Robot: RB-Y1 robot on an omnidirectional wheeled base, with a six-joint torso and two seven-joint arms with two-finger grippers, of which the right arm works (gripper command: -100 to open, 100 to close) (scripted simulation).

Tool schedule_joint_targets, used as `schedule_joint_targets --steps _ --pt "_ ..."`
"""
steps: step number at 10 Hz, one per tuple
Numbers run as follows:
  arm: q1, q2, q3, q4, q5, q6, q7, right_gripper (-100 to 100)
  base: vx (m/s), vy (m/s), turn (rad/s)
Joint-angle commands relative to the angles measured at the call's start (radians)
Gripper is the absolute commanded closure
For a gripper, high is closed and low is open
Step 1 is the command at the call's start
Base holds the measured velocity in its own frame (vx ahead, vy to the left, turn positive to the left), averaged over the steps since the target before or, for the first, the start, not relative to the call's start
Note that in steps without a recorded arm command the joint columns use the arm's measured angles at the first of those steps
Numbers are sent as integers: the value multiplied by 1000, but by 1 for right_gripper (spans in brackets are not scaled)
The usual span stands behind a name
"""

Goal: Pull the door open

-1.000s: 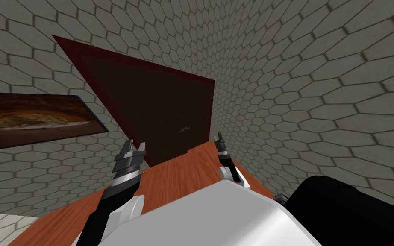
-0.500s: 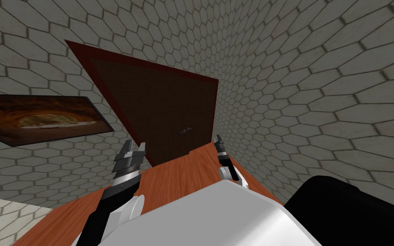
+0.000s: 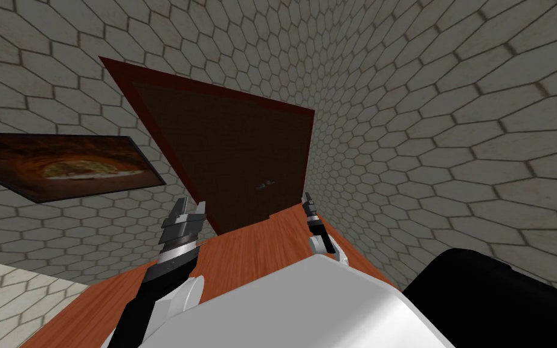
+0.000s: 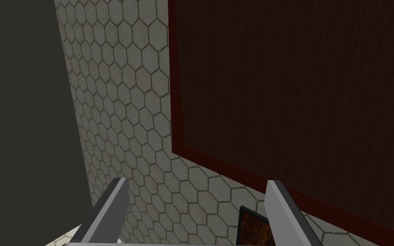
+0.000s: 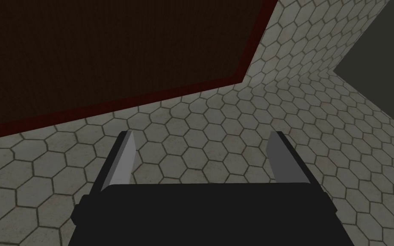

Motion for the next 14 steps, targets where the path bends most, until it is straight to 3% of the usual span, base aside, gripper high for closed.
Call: schedule_joint_targets --steps 1,4,6,14 --pt "-14 -5 -3 50 -2 -16 -3 -100 108 3 117" --pt "-47 -16 -13 151 -8 -31 -8 -100 107 -2 108" --pt "-58 -20 -17 183 -10 -36 -10 -100 85 -14 60" --pt "-136 -44 -39 400 -23 -71 -24 -100 78 -6 90"
